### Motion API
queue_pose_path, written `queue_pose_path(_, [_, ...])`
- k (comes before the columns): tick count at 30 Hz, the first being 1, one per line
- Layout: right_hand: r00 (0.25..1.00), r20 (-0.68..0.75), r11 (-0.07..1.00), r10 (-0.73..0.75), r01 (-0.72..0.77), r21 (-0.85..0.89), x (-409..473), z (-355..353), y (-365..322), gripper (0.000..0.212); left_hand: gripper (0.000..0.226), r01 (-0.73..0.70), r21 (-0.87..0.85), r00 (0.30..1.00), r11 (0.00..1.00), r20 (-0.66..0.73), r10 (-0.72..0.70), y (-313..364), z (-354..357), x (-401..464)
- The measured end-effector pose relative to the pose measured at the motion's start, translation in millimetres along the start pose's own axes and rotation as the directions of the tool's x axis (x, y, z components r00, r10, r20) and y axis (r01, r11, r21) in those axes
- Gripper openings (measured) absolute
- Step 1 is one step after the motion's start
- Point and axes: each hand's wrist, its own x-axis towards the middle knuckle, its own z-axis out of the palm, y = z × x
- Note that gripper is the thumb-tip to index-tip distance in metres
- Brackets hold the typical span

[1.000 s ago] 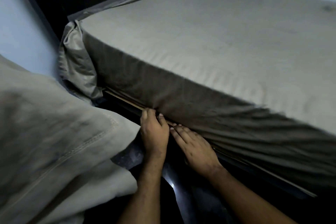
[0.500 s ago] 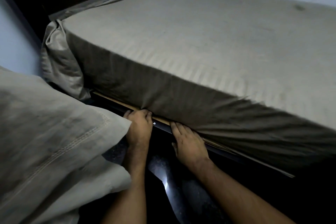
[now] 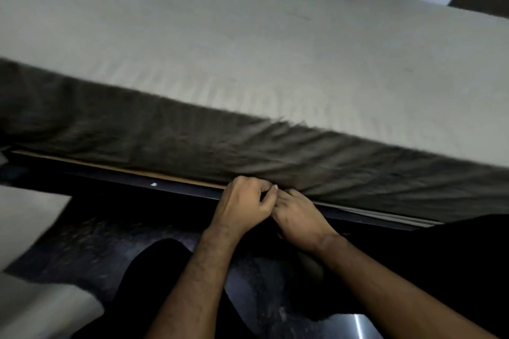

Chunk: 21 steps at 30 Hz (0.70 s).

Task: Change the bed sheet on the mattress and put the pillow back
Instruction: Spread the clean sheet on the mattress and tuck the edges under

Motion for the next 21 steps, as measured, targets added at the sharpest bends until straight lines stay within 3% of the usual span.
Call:
queue_pose_path(5, [0.983,-0.030,0.980,0.181,-0.183,-0.077,-62,6,24,0.057,0.040,-0.065,-0.078,0.984,0.995,0.159,0.077,28,43,4])
queue_pose_path(9, [0.923,-0.073,0.925,0.379,-0.380,-0.006,-94,11,32,0.056,0.044,-0.078,-0.031,0.981,0.996,0.176,0.083,30,57,2])
queue_pose_path(13, [0.917,-0.009,0.917,0.398,-0.398,0.016,-104,12,40,0.062,0.041,-0.104,0.005,0.972,0.995,0.214,0.101,25,54,1])
queue_pose_path(18, [0.830,-0.171,0.844,0.531,-0.500,0.193,-91,14,27,0.038,0.051,-0.180,0.023,0.947,0.983,0.276,0.167,28,61,-6])
queue_pose_path(21, [0.818,-0.202,0.840,0.538,-0.501,0.207,-94,19,20,0.041,0.033,-0.153,0.162,0.971,0.975,0.210,0.117,39,72,-8])
